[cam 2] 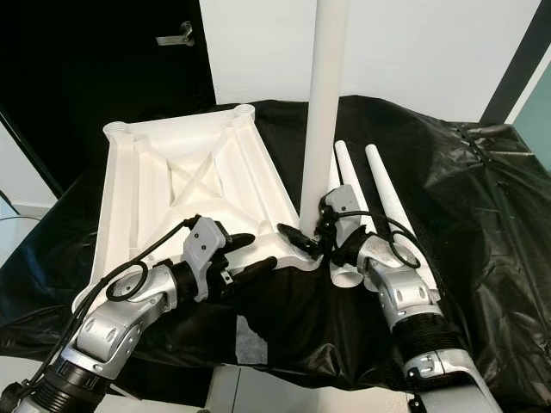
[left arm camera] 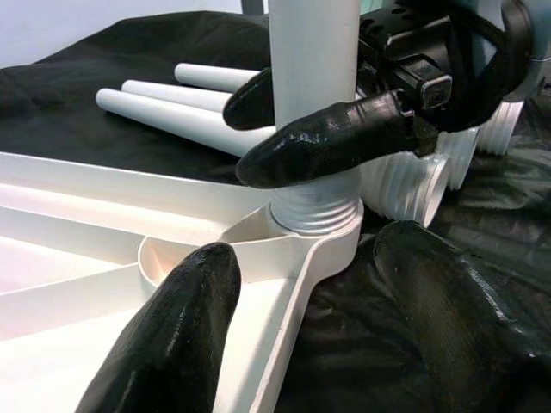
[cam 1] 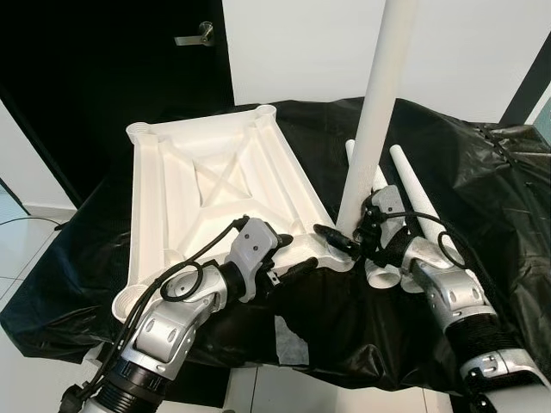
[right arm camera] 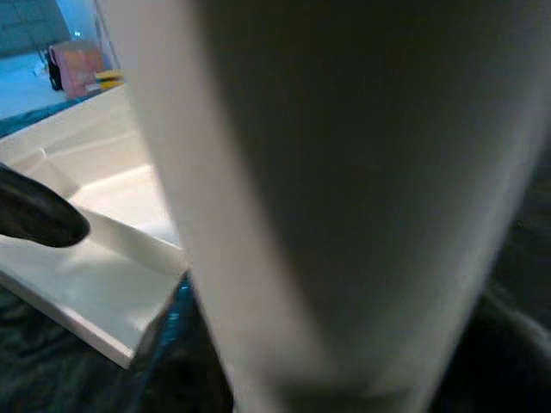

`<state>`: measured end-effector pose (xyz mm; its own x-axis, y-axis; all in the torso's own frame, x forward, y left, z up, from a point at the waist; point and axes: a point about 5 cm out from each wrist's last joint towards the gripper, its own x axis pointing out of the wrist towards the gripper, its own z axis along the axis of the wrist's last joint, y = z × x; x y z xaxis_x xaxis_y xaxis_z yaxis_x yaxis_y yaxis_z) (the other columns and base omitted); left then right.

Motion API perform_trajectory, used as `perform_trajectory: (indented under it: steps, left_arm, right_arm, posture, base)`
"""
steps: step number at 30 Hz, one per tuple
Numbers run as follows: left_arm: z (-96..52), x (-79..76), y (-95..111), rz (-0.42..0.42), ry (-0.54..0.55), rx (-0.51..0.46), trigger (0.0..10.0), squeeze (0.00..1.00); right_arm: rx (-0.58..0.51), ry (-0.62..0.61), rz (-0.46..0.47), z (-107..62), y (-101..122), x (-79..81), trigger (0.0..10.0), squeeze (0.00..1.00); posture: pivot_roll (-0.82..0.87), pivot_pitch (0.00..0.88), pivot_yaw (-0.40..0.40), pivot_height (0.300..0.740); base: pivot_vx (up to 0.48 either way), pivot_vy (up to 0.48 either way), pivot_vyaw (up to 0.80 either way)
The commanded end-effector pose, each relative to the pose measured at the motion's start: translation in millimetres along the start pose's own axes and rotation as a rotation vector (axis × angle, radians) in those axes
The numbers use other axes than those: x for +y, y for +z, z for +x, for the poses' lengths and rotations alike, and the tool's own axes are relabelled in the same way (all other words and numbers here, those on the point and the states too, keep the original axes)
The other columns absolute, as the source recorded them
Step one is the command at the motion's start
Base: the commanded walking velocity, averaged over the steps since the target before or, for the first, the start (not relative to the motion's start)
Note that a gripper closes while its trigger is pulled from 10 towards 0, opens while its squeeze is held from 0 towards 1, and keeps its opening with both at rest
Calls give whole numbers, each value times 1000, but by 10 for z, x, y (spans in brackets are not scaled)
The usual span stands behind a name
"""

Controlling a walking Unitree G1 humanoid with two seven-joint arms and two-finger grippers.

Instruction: Building children table

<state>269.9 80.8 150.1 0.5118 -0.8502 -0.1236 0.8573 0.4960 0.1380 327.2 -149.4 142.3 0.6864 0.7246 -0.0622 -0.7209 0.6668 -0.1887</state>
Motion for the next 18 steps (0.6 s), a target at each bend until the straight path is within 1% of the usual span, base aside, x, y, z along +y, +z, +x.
perform_trajectory:
  steps: [1,3,4,5,6,7,8,9,10,11,12,14,15,16,17,18]
  left_arm:
    - [-16,2,3,9,-6,7,10000,0]
    - [-24,6,1,6,-2,7,10000,0]
    - [-30,9,-1,7,2,7,10000,0]
    - [-35,11,-2,8,4,6,10000,0]
    - [-35,12,-6,5,5,6,10000,0]
    - [-35,12,-6,5,5,6,10000,0]
    - [-27,10,-8,4,7,6,10000,0]
    - [-27,10,-8,4,7,6,10000,0]
    - [-20,9,-10,3,8,5,10000,0]
    - [-13,1,-7,1,5,3,10000,0]
    - [-13,1,-7,1,5,3,10000,0]
    - [-11,-13,-5,-1,-2,2,10000,0]
    - [-11,-13,-5,-1,-2,2,10000,0]
    - [-17,-21,-11,-3,-10,6,10000,0]
    - [-17,-21,-11,-3,-10,6,10000,0]
    - [-19,-21,-11,-3,-12,7,10000,0]
  right_arm:
    - [22,32,-6,15,-46,34,0,0]
    - [43,10,-17,2,-67,16,0,0]
    - [75,-42,-31,-7,-106,-7,39,0]
    - [97,-77,-41,-12,-133,-25,3765,0]
    - [110,-124,-39,-8,-154,-30,5882,0]
    - [110,-124,-39,-8,-154,-30,5882,0]
    - [114,-188,-15,2,-176,-19,10000,0]
    - [114,-188,-15,2,-176,-19,10000,0]
    - [114,-228,5,8,-189,-9,10000,0]
    - [118,-320,54,12,-216,8,10000,0]
    - [118,-320,54,12,-216,8,10000,0]
    - [127,-452,107,10,-263,42,10000,0]
    - [127,-452,107,10,-263,42,10000,0]
    - [124,-560,118,18,-277,107,10000,0]
    - [124,-560,118,18,-277,107,10000,0]
    - [120,-611,131,30,-279,146,10000,0]
  posture:
    - [79,0,-14,740]
    - [81,0,-17,740]
    - [75,0,-19,740]
    - [75,0,-20,740]
    - [74,0,-20,740]
    - [74,0,-20,740]
    - [70,0,-18,740]
    - [70,0,-18,740]
    - [70,0,-18,740]
    - [64,0,-13,740]
    - [64,0,-13,740]
    - [60,0,-7,740]
    - [60,0,-7,740]
    - [58,0,0,740]
    - [58,0,0,740]
    - [55,0,2,740]
  base:
    - [0,0,0]
    - [0,0,0]
    - [0,0,0]
    - [0,0,0]
    - [0,0,0]
    - [0,0,0]
    - [0,0,0]
    - [0,0,0]
    - [0,0,0]
    - [0,0,0]
    - [0,0,0]
    - [0,0,0]
    - [0,0,0]
    - [0,0,0]
    - [0,0,0]
    - [0,0,0]
